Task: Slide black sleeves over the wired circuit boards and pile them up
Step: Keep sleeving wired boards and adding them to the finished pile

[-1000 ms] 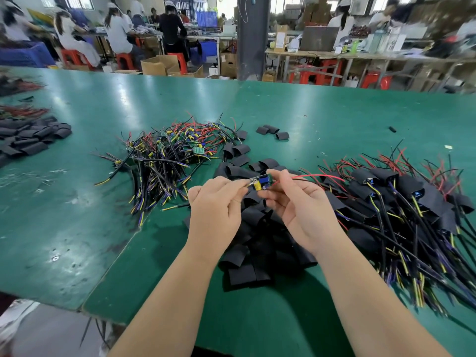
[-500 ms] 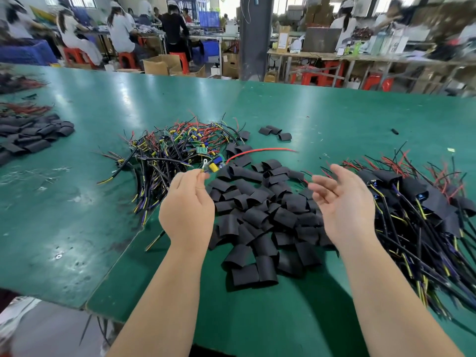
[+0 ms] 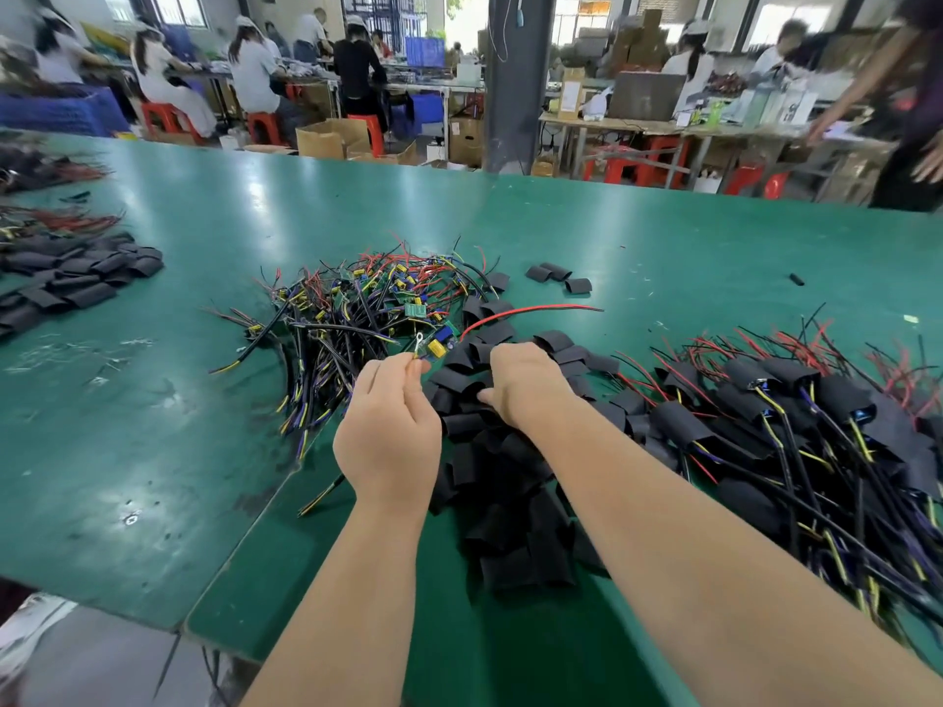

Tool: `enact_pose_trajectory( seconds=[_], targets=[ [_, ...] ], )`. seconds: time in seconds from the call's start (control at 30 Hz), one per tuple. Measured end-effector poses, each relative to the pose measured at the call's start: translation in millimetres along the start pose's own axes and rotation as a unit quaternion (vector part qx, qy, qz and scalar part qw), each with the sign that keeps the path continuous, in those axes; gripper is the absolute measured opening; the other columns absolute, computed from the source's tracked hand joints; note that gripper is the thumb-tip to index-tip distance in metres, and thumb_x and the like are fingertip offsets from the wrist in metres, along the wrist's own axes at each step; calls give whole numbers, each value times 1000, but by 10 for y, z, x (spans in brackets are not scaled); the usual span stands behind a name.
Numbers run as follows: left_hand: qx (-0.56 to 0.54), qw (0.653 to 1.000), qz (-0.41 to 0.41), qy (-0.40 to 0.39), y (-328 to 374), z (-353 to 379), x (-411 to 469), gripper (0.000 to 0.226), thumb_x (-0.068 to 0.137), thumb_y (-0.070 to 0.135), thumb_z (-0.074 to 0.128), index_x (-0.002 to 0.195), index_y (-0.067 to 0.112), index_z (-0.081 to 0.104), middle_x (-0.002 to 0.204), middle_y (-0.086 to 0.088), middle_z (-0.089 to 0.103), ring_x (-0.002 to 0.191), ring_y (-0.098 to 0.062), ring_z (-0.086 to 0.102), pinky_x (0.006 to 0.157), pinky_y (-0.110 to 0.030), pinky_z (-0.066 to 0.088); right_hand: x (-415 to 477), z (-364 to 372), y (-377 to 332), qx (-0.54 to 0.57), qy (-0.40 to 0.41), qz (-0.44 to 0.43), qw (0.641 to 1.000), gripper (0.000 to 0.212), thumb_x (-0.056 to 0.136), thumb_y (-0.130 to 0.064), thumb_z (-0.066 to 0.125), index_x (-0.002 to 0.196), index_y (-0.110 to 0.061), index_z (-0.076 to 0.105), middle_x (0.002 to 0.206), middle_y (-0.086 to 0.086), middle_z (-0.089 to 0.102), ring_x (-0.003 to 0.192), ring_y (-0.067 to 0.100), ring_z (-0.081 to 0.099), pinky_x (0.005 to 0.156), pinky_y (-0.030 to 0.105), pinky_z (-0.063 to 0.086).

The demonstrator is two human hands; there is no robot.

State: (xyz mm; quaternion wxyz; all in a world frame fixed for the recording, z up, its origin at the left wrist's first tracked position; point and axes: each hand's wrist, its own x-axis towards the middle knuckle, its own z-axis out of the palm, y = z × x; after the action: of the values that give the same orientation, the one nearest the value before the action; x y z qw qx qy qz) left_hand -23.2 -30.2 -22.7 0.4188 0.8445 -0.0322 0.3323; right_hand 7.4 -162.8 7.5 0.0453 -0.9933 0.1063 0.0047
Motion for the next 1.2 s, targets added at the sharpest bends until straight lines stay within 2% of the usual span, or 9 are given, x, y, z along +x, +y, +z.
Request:
enact_pose_trajectory(
  seconds=[0.13,0.2,0.3,0.4,0.47,0.53,0.7,0.8,1.2],
  targets=[
    [-3,1000,4,-4,0,3,0,21,98,15,49,95,13,69,88,1,64,73,-23,56,53,-27,29,79,-44,-65,55,-17,33,998,23,83,-13,67,74,-7,46,88,12,58,83,34,52,67,32,43],
    [-3,1000,5,-3,0,2,-2,21,99,15,48,95,12,69,87,1,64,72,-23,55,52,-27,30,31,-82,-34,64,5,16,998,16,80,-16,67,84,-9,53,88,8,56,88,33,54,71,32,44],
    [-4,1000,6,0,3,-1,-6,21,98,15,48,94,12,69,86,2,63,69,-21,54,52,-26,28,-129,-78,117,133,81,-47,987,42,81,-25,71,121,-16,61,117,5,60,111,27,54,96,34,42],
    [-2,1000,4,1,4,7,-8,21,98,15,49,93,13,69,86,2,63,67,-21,53,52,-25,27,-431,-91,269,325,152,-73,930,42,79,-19,77,119,-21,64,111,-8,65,100,1,59,91,16,39],
    [-2,1000,4,1,2,10,-10,21,98,15,49,92,13,69,86,2,64,66,-23,53,51,-25,27,-617,-66,410,460,187,-55,866,34,75,-9,79,104,-22,67,97,-16,68,83,-12,61,80,7,41],
    [-2,1000,8,-1,0,12,-12,22,98,15,49,92,13,70,86,2,64,63,-22,52,49,-25,26,-780,-29,578,575,214,-19,790,28,76,-3,77,93,-23,69,87,-14,71,80,-5,65,76,8,46],
    [0,1000,22,-9,5,4,-14,22,98,15,49,91,12,69,84,2,64,62,-18,49,46,-20,23,-993,-8,843,871,202,15,448,27,86,0,58,75,-21,70,76,-3,69,78,7,69,72,18,54],
    [-9,999,45,-15,11,-13,-20,21,98,12,50,89,11,69,82,2,64,64,-22,54,47,-24,26,-984,-15,853,911,191,52,363,8,84,-8,60,90,-12,58,96,3,68,87,8,70,68,14,53],
    [-32,998,54,-10,15,-18,-42,20,97,8,50,87,7,68,82,-1,66,66,-23,54,53,-26,29,-974,-39,781,932,169,24,320,31,77,-20,63,107,-9,62,102,4,74,94,8,70,74,15,53]
  ],
)
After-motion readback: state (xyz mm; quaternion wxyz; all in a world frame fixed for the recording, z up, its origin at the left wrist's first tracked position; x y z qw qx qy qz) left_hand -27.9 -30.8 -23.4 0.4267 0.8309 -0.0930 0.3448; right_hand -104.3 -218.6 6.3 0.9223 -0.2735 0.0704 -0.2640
